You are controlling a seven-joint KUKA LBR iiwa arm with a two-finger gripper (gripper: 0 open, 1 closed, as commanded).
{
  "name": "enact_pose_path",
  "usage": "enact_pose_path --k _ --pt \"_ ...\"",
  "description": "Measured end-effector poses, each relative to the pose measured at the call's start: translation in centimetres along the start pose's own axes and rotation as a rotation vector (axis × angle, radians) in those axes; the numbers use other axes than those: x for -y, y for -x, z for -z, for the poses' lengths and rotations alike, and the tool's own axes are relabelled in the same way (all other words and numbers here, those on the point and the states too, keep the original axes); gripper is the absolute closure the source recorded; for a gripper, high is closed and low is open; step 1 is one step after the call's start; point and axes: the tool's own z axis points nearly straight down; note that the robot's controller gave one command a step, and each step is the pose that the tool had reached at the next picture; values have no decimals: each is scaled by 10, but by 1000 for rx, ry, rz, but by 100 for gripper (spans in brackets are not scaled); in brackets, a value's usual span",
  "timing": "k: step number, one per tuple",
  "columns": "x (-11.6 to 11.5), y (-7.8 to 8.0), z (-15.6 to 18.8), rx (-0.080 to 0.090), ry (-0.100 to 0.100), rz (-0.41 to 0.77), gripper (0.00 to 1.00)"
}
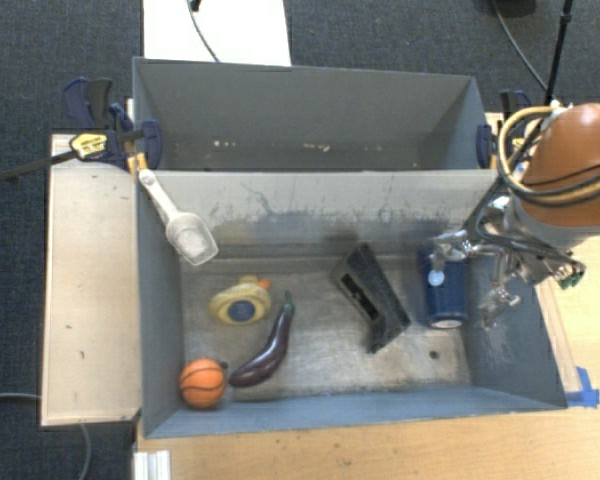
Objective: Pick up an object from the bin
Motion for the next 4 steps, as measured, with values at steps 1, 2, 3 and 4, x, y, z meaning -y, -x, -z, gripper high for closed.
enact_pose_path --k 1,2,3,4 --pt "24 10 -37 0 1 127 0" --pt "20 18 -78 2 1 392 0" --pt "19 20 -93 4 17 489 100" --pt "19 20 -93 4 17 489 100"
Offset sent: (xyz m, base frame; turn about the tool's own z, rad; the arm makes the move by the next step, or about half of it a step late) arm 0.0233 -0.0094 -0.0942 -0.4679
